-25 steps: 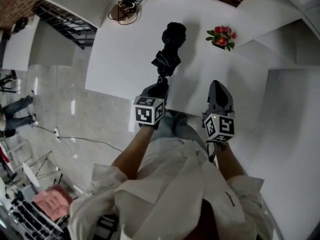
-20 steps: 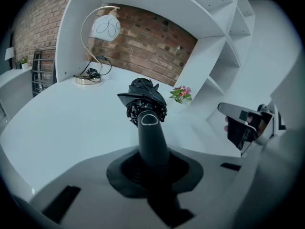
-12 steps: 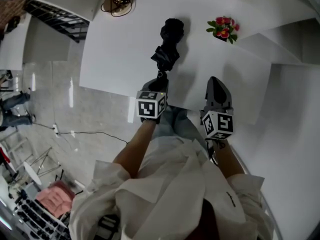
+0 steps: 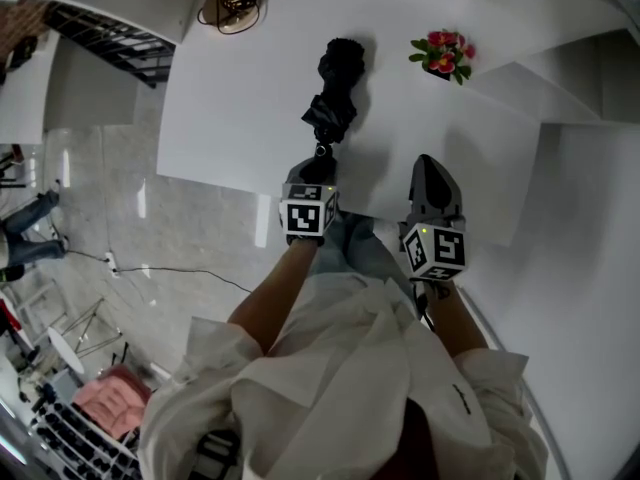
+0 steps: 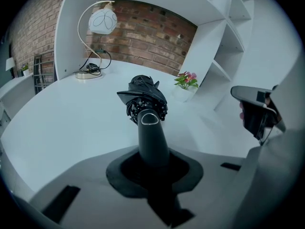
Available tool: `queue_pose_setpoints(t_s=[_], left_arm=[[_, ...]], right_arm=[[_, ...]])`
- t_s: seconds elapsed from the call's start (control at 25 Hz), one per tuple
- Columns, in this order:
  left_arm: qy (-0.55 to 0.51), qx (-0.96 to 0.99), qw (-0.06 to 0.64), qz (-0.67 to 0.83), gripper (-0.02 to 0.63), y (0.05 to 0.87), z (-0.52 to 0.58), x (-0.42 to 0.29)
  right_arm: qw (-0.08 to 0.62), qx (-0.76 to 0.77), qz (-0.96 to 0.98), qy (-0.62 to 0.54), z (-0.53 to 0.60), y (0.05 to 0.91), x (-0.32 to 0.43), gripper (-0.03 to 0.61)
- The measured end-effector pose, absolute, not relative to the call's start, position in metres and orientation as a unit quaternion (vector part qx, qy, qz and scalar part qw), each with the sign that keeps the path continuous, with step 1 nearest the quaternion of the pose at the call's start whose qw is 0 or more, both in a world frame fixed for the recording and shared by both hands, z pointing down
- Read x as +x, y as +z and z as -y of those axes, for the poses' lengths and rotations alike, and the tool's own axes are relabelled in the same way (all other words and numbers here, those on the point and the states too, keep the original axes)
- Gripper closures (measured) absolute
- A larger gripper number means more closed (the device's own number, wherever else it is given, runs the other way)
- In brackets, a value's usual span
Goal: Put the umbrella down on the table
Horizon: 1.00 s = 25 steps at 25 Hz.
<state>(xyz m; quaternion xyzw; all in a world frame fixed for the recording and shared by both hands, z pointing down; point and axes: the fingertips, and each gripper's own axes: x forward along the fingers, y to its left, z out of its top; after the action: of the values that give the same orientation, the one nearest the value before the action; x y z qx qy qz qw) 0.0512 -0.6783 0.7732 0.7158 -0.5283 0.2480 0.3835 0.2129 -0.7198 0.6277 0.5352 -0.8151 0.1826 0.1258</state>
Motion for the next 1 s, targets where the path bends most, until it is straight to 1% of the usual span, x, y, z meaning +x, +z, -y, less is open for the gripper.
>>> queue_pose_setpoints(t_s=[0.44, 0.56, 0.68, 0.72, 0.84, 1.0], left_arm=[[0.273, 0.705, 0.396, 0.521, 0.534, 0.790, 0.670, 0.050], [0.268, 0.709, 0.411, 0.507, 0.501, 0.789, 0.665, 0.053], [0.265, 0.715, 0.418, 0.494, 0.432, 0.784, 0.657, 0.054], [0.263, 0.717, 0.417, 0.493, 0.422, 0.781, 0.654, 0.052], [0.257, 0.726, 0.403, 0.494, 0.399, 0.767, 0.646, 0.044], [0.235, 0.742, 0.376, 0.503, 0.388, 0.735, 0.641, 0.030]], right_arm=[[0.120, 0.541, 0.814, 0.174, 0.715, 0.615, 0.216, 0.560], [0.119, 0.543, 0.813, 0.171, 0.714, 0.611, 0.218, 0.560], [0.117, 0.547, 0.812, 0.167, 0.713, 0.603, 0.222, 0.560], [0.115, 0.548, 0.812, 0.166, 0.713, 0.601, 0.224, 0.560], [0.109, 0.553, 0.810, 0.160, 0.713, 0.591, 0.229, 0.560], [0.089, 0.563, 0.808, 0.149, 0.712, 0.567, 0.241, 0.560]])
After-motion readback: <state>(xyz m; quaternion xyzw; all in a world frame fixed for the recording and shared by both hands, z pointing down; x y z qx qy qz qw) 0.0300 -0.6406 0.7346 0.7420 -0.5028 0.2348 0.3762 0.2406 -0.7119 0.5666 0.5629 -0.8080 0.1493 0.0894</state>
